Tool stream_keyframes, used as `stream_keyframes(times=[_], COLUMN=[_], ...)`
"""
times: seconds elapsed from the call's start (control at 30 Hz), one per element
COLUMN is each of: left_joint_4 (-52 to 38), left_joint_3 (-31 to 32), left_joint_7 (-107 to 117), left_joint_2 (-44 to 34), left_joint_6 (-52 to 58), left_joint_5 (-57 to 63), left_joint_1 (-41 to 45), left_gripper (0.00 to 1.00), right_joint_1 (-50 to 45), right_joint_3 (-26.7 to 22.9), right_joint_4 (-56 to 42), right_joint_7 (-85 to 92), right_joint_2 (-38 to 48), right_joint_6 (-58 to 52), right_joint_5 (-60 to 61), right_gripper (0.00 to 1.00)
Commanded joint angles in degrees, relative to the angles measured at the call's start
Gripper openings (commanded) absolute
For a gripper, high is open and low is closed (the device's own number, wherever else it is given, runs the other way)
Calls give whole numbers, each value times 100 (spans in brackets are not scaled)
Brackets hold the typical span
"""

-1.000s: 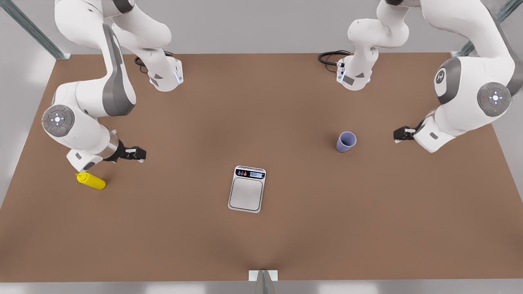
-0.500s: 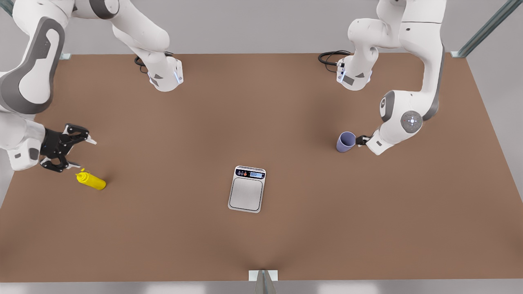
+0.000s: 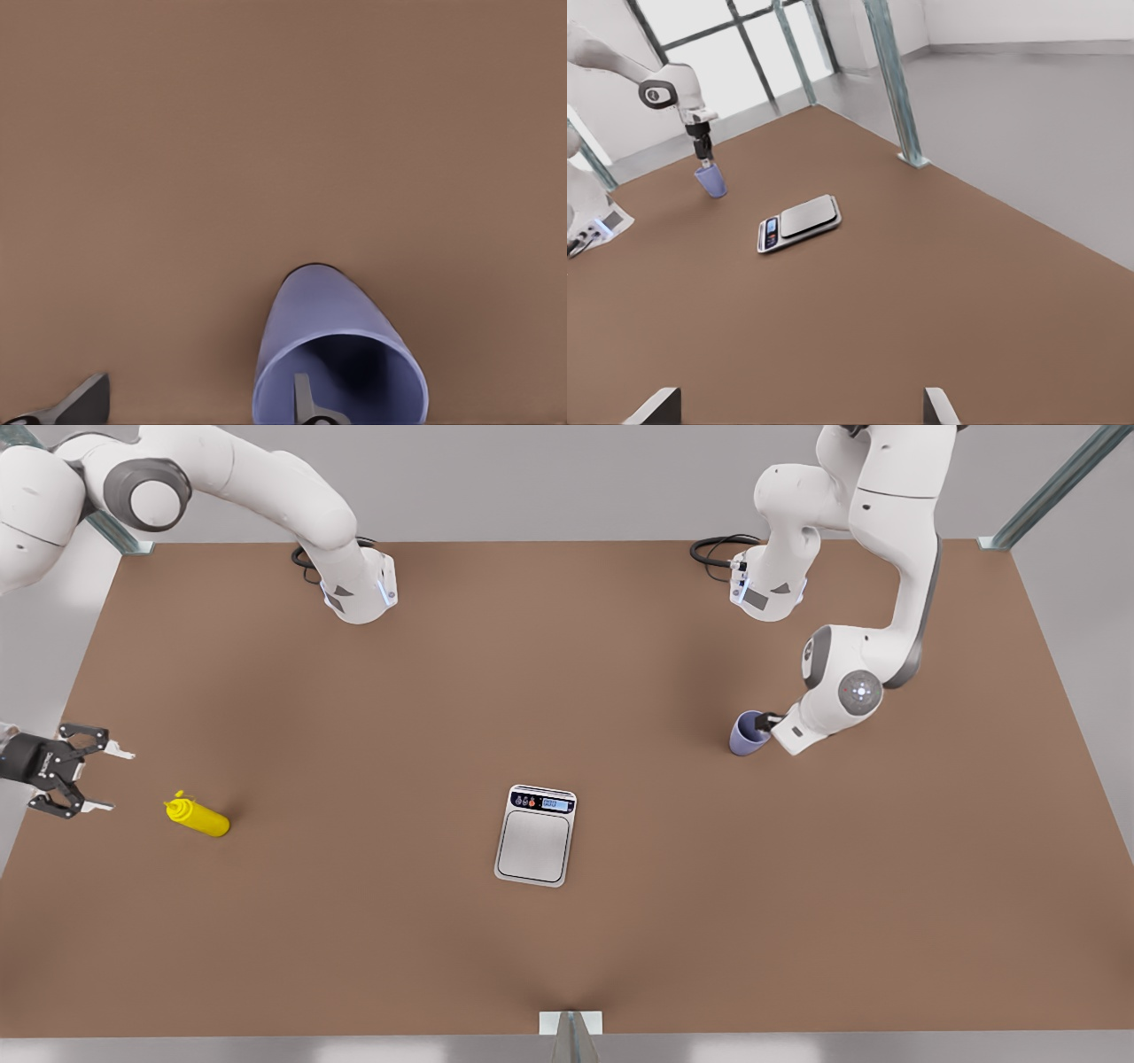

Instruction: Move cup to the weight, pick up sauce bottle, pour sauce

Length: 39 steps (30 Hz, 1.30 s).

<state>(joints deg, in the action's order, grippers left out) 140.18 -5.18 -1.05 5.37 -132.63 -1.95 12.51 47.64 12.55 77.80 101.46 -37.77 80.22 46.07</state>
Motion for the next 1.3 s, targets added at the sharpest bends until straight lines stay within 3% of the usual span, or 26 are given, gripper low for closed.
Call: stream_keyframes(times=[0.0,0.13,0.63,0.73,0.77,0.8,0.83,1.03,1.27], left_joint_4=[0,0,70,70,62,70,70,62,-9], left_joint_3=[0,0,184,184,184,184,184,193,272], left_joint_7=[-1,17,17,17,17,17,17,17,34], left_joint_2=[8,-45,324,334,333,333,333,395,421], left_joint_6=[0,18,-35,-44,-44,-44,-44,-53,-62], left_joint_5=[1,1,-122,-139,-139,-139,-139,-139,-201], left_joint_1=[-3,-3,67,67,67,67,67,67,59], left_gripper=[100,100,100,89,75,55,50,47,30], right_joint_1=[0,0,334,272,281,290,290,246,80], right_joint_3=[2,2,-59,-50,-50,-50,-50,-42,-42], right_joint_4=[-2,-55,-784,-776,-776,-767,-758,-661,-529], right_joint_7=[40,620,1631,1719,1834,1825,1834,2044,2203], right_joint_2=[-73,-741,-1866,-2042,-2086,-2086,-2086,-2086,-2147], right_joint_6=[-6,38,273,591,591,591,591,547,547], right_joint_5=[16,376,376,376,376,376,376,368,350], right_gripper=[100,100,100,100,100,100,100,100,100])
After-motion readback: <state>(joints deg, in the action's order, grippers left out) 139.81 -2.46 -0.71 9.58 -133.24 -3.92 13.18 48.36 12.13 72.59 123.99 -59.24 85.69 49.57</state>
